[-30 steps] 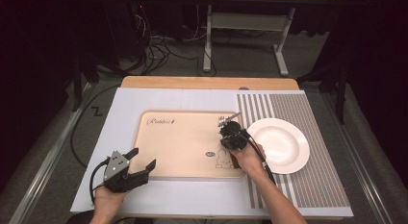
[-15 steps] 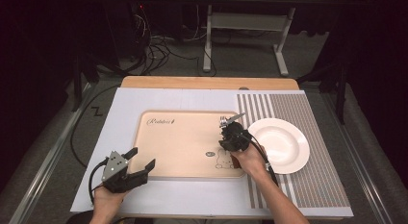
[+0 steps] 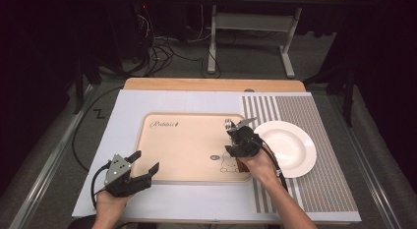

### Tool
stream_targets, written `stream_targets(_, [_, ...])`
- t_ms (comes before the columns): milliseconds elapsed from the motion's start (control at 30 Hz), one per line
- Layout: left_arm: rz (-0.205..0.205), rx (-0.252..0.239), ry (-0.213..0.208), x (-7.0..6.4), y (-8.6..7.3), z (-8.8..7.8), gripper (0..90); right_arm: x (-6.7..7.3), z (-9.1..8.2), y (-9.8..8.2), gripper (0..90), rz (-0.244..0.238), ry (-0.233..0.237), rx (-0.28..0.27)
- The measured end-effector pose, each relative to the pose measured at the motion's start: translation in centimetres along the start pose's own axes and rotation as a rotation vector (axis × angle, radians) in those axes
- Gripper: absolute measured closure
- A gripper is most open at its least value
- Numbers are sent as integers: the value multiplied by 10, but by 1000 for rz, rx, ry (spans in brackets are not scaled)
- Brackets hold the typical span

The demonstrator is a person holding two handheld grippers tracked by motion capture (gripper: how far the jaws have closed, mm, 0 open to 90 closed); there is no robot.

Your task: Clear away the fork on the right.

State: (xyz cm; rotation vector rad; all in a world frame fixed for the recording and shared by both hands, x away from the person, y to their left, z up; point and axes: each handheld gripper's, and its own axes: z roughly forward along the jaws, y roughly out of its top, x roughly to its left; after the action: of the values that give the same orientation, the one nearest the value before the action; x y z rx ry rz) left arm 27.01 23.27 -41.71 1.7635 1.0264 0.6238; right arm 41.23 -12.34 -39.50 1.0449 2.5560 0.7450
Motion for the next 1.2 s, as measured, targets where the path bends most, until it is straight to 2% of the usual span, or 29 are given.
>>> stream_targets(167, [-2,-1,1,0,0,0,260,-4,-8,-7,513,24,2,-27])
stream_targets(533, [-16,2,-6,0,0,0,269,-3,-16,-17,487,14,9,-65])
stream_targets(700, [-15,2,-6,0,0,0,280,-5,-22,-24,431,22,2,-99])
stream_targets(833, [-13,3,-6,0,0,0,285,-7,-28,-31,421,23,-9,-115])
stream_targets(1200, [-15,-3,-8,-1,0,-1,311,-11,-37,-45,408,53,-3,-148])
